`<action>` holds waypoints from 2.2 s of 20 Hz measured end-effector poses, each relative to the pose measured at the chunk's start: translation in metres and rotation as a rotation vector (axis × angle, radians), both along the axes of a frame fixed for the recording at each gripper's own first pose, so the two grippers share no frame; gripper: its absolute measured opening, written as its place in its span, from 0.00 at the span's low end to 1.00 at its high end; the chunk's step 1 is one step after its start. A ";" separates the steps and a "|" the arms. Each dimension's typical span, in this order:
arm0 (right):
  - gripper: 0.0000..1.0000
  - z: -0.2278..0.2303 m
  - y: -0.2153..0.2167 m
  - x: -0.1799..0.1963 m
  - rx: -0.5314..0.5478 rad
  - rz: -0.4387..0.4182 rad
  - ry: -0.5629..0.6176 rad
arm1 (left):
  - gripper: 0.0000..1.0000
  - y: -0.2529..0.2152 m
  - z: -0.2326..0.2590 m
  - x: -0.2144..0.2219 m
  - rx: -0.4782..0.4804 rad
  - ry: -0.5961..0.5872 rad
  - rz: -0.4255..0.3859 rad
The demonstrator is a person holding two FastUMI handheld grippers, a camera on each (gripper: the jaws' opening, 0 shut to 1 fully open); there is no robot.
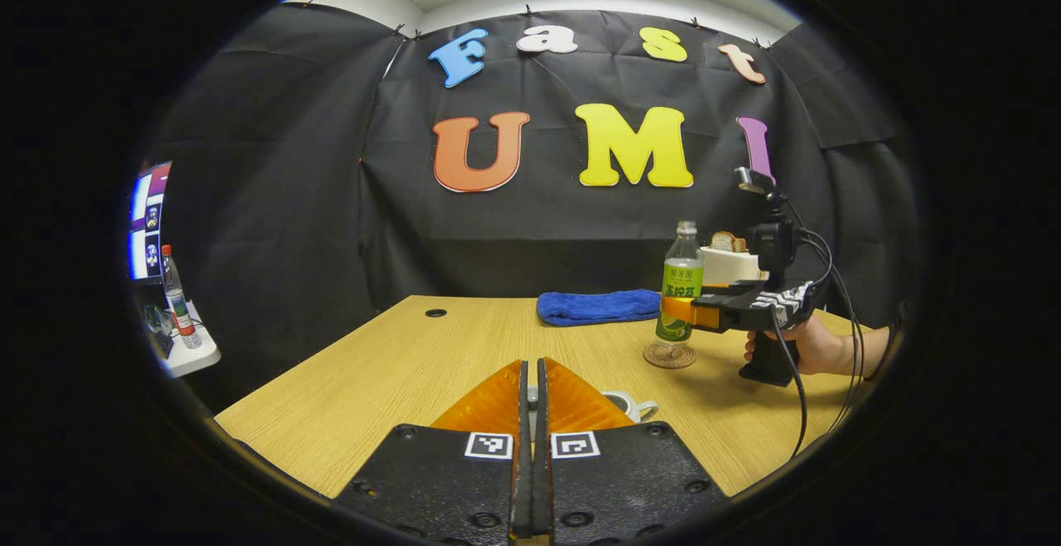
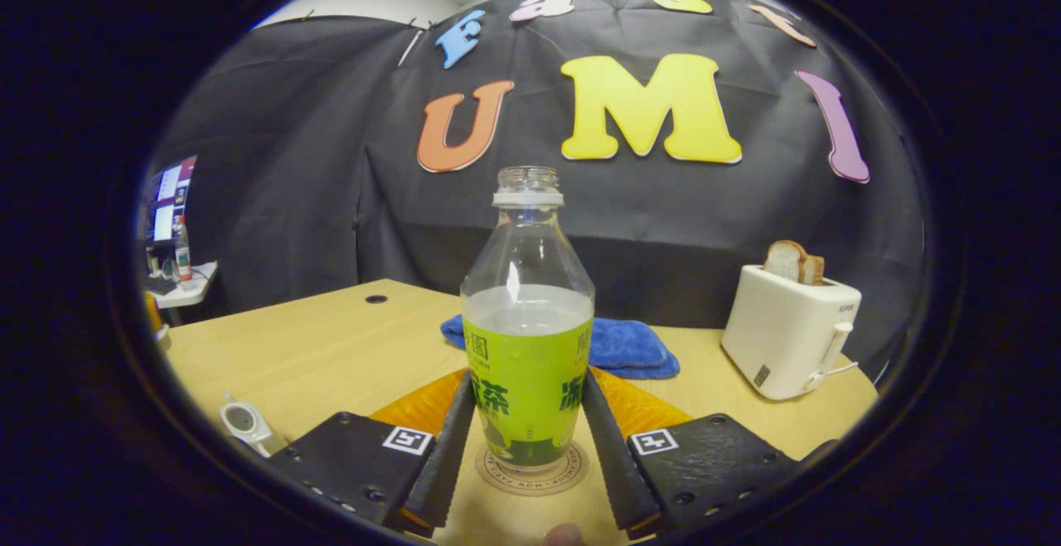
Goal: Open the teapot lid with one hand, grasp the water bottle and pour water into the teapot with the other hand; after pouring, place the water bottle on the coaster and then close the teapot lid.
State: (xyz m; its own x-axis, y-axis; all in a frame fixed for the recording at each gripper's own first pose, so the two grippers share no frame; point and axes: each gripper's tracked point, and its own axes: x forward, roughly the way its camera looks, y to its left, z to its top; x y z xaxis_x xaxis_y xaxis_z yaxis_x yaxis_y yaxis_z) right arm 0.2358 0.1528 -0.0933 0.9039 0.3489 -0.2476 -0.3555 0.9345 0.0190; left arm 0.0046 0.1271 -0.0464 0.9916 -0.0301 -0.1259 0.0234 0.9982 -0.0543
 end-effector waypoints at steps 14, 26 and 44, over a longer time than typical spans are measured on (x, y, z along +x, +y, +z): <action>0.98 0.010 -0.012 -0.014 0.031 -0.037 0.020 | 0.03 -0.008 -0.004 0.005 -0.014 0.003 -0.009; 0.98 0.056 -0.116 -0.148 0.052 -0.117 -0.104 | 0.04 -0.061 -0.004 0.038 0.029 -0.020 -0.054; 0.95 0.049 -0.132 -0.185 -0.026 -0.147 -0.198 | 0.05 -0.067 -0.046 0.063 -0.005 0.038 -0.031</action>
